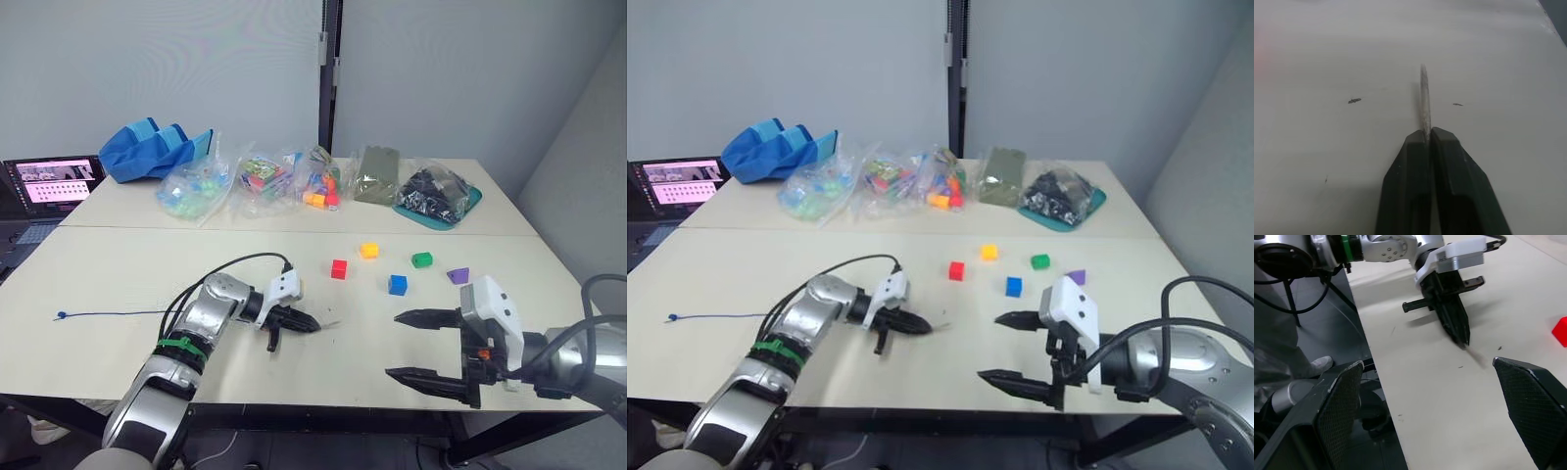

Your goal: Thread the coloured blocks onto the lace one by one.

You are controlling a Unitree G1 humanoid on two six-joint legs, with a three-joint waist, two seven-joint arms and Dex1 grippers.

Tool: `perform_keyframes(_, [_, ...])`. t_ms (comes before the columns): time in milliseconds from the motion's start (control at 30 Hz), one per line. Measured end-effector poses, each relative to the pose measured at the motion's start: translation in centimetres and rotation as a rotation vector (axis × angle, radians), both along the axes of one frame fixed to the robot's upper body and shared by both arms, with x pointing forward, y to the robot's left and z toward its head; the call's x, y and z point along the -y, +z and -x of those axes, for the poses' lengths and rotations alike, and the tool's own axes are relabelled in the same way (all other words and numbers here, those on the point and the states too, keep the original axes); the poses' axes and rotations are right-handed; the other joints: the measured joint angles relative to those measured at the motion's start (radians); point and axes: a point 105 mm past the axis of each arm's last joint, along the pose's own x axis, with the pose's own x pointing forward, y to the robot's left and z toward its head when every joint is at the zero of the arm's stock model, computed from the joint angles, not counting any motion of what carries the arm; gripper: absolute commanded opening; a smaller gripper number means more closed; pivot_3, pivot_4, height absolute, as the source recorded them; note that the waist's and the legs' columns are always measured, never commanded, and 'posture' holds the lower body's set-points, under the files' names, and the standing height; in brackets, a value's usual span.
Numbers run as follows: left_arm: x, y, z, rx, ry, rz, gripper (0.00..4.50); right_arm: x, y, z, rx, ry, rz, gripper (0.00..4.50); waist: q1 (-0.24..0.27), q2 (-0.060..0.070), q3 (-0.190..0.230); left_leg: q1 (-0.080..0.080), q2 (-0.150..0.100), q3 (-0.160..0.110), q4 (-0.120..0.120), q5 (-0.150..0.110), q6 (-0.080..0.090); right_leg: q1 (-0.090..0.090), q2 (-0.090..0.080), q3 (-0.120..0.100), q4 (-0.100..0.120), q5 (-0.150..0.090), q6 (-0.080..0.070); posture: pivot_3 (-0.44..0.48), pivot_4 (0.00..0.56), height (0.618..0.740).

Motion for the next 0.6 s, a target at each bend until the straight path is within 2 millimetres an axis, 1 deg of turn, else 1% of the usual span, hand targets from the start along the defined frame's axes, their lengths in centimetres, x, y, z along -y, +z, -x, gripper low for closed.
perform_keyframes(33, [0.04, 0.08, 0.04, 0.003, -0.006, 0.004, 1.69, 0.03, -0.08, 0.0, -0.003, -0.006, -0.001, 4.5, 0.0, 0.0, 0.0, 0.0, 0.0, 0.0, 0.0, 0.0, 0.0, 0.0, 0.0, 0.0, 0.0, 0.0, 0.0, 0.0, 0.15, 0.74])
perform_keyframes(167, [0.0, 0.12, 0.18, 0.055, -0.04, 0.012, 2.95, 0.01, -0.14, -0.02, -0.001, -0.021, -0.002, 4.5, 0.0, 0.0, 0.0, 0.0, 0.0, 0.0, 0.0, 0.0, 0.0, 0.0, 0.0, 0.0, 0.0, 0.0, 0.0, 0.0, 0.15, 0.74])
perform_keyframes(333, [-0.41, -0.28, 0.13, 0.118, -0.069, 0.023, 2.95, 0.01, -0.11, -0.2, 0.007, -0.04, -0.006, 4.5, 0.0, 0.0, 0.0, 0.0, 0.0, 0.0, 0.0, 0.0, 0.0, 0.0, 0.0, 0.0, -0.001, 0.0, 0.0, 0.0, 0.15, 0.74])
perform_keyframes(567, [-0.71, -0.76, 0.09, 0.125, -0.081, 0.068, 2.95, -0.05, -0.1, -0.22, 0.013, -0.047, -0.004, 4.5, -0.001, 0.0, 0.0, 0.0, 0.0, 0.0, 0.0, 0.0, 0.001, 0.0, 0.0, 0.0, -0.001, 0.0, 0.0, 0.0, 0.15, 0.74])
perform_keyframes(600, [-0.68, -0.82, 0.05, 0.132, -0.083, 0.071, 2.69, -0.08, -0.12, -0.22, 0.012, -0.045, -0.004, 4.5, -0.001, 0.0, 0.0, 0.0, 0.0, 0.0, 0.0, 0.0, 0.001, 0.0, 0.0, 0.0, -0.001, 0.0, 0.0, 0.0, 0.15, 0.74])
